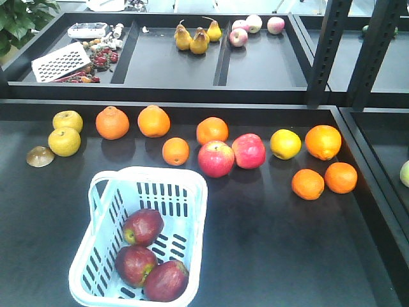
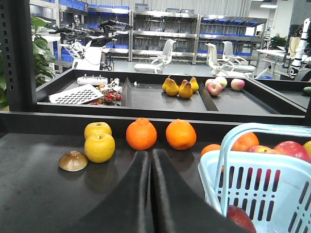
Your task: Pick three apples into basket with both arms
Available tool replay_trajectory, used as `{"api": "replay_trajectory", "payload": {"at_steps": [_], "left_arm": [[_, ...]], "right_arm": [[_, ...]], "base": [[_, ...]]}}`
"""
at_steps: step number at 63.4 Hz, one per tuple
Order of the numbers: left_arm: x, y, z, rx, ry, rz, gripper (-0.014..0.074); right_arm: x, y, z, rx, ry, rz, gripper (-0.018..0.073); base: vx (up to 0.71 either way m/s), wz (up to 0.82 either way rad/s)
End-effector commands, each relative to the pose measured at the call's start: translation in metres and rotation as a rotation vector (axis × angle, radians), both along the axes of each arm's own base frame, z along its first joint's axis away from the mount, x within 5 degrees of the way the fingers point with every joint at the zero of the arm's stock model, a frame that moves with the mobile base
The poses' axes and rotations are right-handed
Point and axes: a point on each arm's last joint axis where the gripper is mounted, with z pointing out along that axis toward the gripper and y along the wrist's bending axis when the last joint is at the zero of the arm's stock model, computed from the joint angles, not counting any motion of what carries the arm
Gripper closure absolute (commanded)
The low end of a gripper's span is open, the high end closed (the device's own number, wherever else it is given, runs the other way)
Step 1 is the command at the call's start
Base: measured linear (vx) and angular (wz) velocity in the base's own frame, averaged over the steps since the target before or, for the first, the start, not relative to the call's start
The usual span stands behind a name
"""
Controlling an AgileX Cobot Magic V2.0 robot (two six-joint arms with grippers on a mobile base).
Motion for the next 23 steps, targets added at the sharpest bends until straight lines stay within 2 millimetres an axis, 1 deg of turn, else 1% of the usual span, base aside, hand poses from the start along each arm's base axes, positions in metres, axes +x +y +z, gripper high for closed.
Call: {"api": "replay_trajectory", "payload": {"at_steps": [1,23], "left_arm": [[-0.0013,-0.0007,0.0054,-0.017,-0.079,-0.008,0.0603],[-0.0013,-0.0007,0.0054,-0.017,-0.079,-0.008,0.0603]], "right_arm": [[-0.0005,-0.0005,0.0033,0.0,-0.08,-0.008,0.0568],[-0.0005,-0.0005,0.0034,0.0,-0.081,-0.008,0.0568]], "base": [[0.0,0.0],[0.0,0.0]]}}
